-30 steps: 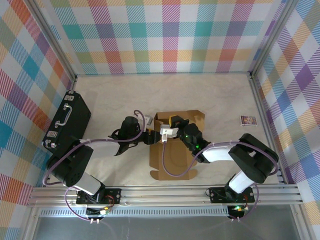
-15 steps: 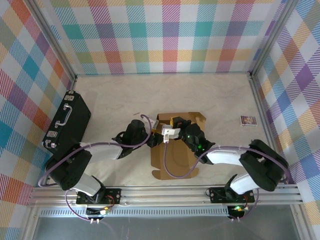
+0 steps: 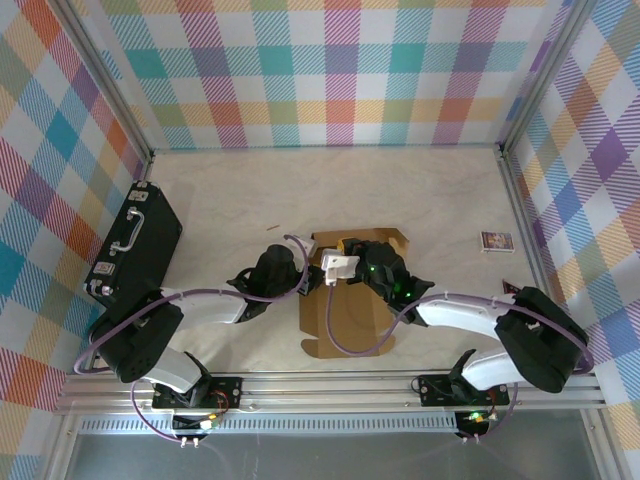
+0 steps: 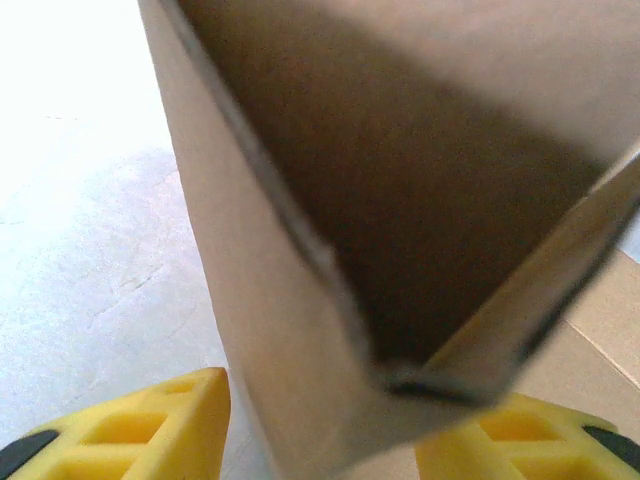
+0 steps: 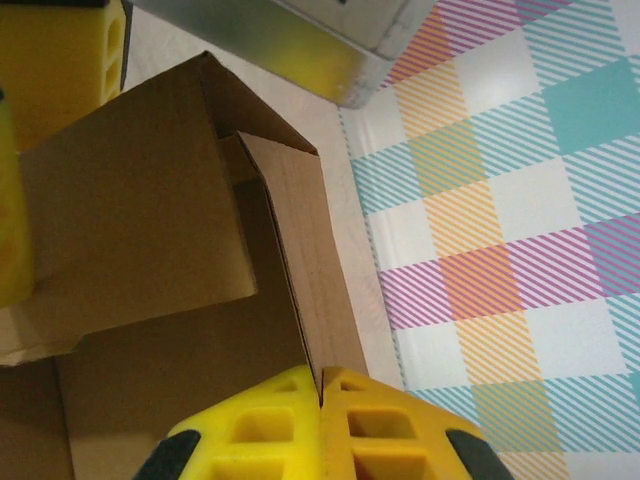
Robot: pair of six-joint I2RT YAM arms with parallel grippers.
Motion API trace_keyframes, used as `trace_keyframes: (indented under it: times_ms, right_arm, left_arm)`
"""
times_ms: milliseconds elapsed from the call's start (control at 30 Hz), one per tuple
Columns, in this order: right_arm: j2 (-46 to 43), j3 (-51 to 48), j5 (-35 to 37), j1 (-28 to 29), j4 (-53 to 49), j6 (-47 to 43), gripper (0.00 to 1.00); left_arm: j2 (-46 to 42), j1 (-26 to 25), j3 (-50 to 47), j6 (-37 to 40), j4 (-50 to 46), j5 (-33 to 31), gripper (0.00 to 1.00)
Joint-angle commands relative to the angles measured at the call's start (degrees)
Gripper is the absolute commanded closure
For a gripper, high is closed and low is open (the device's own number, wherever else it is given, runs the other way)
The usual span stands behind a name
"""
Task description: Fold the paper box
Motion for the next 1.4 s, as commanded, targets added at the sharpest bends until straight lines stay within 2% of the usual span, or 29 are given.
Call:
trace_keyframes:
  times_ms: [0,400,500,767,1200,1367]
  right_arm:
    - [1.24,1.39,-3.22,0.82,-8.67,4.02,1.00]
    - [1.83,5.36,-4.63,0.75,-14.56,6.99,0.98]
    - [2.34,6.66,-4.73,0.75,-16.55,8.27,0.98]
    - [2.34,7.97,-4.69,0.75,-18.79,10.51,0.97]
    - [3.39,9.94,-4.94,0.75,-21.00,12.24,0.96]
    - [3.00,10.62,-5.04,0.75,-21.54,13.18,0.93]
  left_arm:
    - [0.05,-0.03,-0.56,0.63,5.95,-5.37,0.52]
    - [2.86,-0.04,2.68,0.04,7.22,-7.40,0.57]
    - [3.72,-0.04,3.31,-0.89,7.86,-8.58,0.63]
    - [3.81,-0.44,2.01,-2.81,11.94,-13.13,0.62]
    - [5.82,-0.60,2.09,-4.66,15.78,-12.96,0.88]
    - [5.91,-0.76,2.79,-4.92,14.97,-13.13,0.93]
